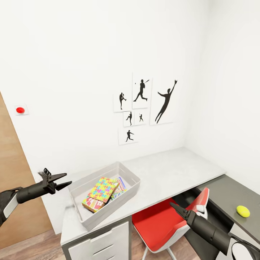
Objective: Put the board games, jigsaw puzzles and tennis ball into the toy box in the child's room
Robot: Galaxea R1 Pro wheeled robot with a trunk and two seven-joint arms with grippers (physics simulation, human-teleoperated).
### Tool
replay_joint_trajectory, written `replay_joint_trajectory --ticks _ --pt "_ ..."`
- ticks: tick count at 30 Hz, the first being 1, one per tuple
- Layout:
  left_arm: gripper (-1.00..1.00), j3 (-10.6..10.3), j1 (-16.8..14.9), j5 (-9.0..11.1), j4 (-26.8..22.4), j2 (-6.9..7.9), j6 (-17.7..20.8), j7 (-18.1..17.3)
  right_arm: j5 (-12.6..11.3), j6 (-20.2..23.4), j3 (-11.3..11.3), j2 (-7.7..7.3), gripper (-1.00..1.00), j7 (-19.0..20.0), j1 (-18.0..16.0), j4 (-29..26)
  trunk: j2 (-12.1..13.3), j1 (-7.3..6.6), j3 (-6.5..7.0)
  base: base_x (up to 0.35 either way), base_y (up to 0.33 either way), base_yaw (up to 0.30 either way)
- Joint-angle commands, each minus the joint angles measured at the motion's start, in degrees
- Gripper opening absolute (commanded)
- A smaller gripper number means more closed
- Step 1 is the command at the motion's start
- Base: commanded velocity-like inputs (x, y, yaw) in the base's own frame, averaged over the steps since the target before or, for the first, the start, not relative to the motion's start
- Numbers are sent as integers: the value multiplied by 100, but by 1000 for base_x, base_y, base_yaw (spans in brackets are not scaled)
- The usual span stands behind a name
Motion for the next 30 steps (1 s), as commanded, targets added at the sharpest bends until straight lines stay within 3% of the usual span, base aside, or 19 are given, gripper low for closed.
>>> replay_joint_trajectory --ticks 1,18,30 --pt "100 -2 0 1 -3 0 61 -20 4 31 -9 1 100 7 1 -2 -3 2 -1 0 0 0" --pt "100 12 0 1 -31 -28 57 -20 27 31 -10 1 100 -3 2 -2 -3 2 0 0 0 -5" --pt "100 19 0 1 -33 -28 60 -20 28 27 -22 3 100 -4 1 6 -3 2 3 0 13 -237"
